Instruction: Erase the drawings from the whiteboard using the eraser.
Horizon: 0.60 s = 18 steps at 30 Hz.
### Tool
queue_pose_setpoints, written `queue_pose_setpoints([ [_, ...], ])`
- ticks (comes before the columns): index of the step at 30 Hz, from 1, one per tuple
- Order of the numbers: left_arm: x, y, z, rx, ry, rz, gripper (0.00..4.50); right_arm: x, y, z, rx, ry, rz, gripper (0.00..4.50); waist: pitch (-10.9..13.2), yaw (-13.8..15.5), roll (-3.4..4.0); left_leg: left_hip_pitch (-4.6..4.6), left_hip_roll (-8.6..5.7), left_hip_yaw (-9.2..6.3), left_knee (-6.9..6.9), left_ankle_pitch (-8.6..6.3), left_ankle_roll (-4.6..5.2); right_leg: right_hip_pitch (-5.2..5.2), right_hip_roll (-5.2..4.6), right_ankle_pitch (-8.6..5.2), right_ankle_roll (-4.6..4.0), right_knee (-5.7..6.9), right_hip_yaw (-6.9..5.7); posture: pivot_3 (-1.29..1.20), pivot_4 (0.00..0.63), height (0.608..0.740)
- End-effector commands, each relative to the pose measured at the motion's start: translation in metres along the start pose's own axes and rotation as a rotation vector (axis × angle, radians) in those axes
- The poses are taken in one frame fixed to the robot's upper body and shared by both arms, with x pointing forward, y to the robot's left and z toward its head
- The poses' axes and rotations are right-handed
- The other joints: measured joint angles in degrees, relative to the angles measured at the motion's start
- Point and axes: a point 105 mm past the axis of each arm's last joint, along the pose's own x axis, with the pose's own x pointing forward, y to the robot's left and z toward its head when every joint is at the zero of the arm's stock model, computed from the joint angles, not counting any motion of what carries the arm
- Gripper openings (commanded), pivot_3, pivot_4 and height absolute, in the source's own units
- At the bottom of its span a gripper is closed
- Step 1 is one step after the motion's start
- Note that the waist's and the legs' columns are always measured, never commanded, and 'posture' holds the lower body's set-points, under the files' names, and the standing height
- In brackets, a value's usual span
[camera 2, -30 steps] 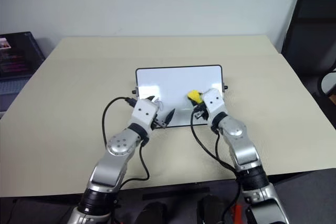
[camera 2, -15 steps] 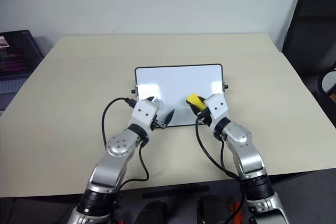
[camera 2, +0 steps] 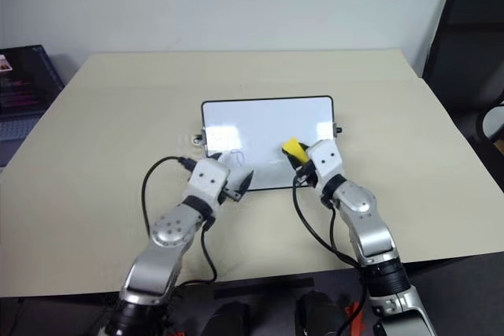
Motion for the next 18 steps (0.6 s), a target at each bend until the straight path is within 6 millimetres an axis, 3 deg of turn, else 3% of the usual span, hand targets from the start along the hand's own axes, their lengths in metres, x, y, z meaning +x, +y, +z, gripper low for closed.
queue_pose_setpoints([
  [1,-0.008,0.007,0.012,0.026,-0.031,0.051,4.5,0.005,0.0,0.017,-0.024,-0.063,0.009,1.2,0.0,0.03,0.0,0.0,0.0,0.0,0.01,0.0,0.0,0.01,0.0,0.0,0.0,0.0,0.0,0.0,0.15,0.74],
  [18,-0.009,0.008,0.01,0.016,-0.006,0.075,4.5,0.016,0.006,0.028,-0.043,-0.11,0.038,1.2,0.0,0.06,0.0,0.01,0.0,0.01,0.02,0.0,0.0,0.02,0.0,0.01,0.0,0.03,0.0,0.0,0.15,0.74],
])
